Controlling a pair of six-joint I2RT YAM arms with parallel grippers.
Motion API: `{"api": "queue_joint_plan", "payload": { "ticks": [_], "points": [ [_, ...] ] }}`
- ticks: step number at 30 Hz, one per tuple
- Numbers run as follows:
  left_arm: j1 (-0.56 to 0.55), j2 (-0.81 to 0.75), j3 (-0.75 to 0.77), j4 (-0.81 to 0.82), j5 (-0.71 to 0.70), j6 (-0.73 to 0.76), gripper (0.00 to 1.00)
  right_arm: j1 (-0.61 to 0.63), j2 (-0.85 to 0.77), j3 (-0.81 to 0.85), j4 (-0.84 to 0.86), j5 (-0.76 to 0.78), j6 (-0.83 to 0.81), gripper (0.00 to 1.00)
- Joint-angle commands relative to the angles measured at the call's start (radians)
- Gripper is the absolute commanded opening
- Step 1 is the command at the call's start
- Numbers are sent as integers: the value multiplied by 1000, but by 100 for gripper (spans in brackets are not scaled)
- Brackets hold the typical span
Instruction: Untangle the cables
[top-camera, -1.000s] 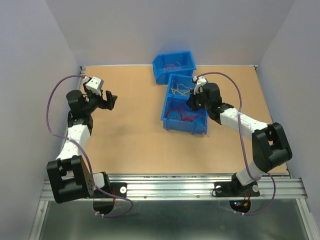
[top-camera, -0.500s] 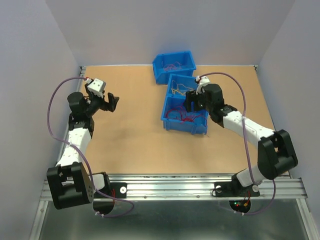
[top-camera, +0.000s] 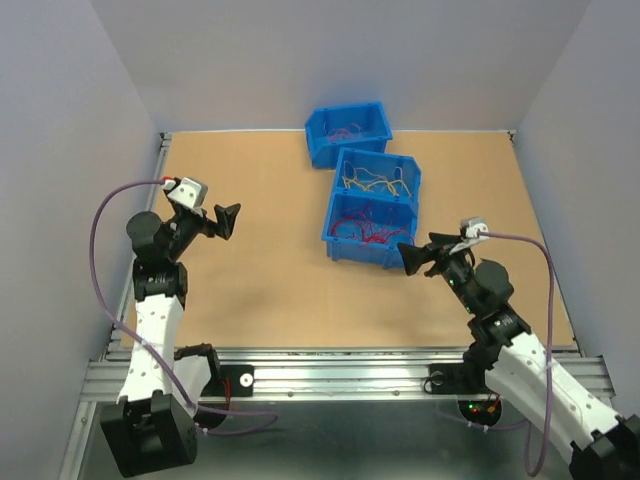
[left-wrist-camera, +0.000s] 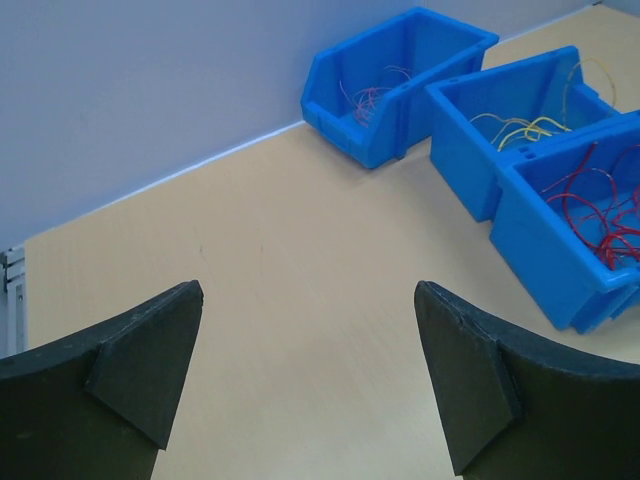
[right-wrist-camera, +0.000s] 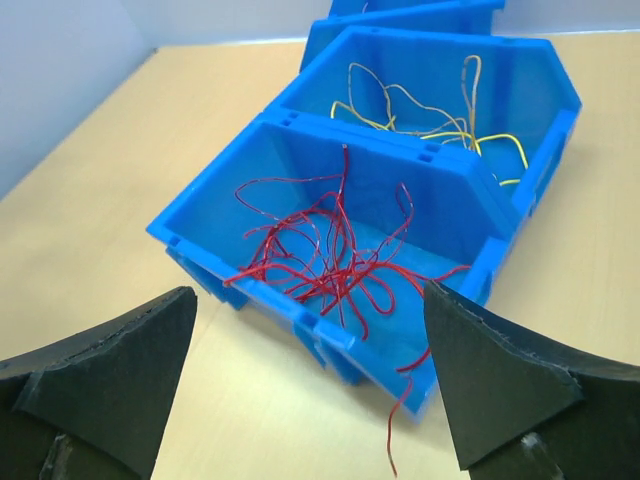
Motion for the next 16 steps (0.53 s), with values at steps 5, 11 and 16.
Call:
{"api": "queue_joint_plan", "payload": {
  "ticks": [5, 11, 16],
  "points": [
    [5, -153, -144, 72, 38, -106, 99, 3, -316, -171, 1, 118, 101, 100],
    [5, -233, -213, 66, 82, -71, 99, 3, -283, -164, -5, 109, 110, 100],
    [3, -255, -220, 68, 91, -64, 99, 3, -188, -134, 7, 82, 110, 100]
  ]
}}
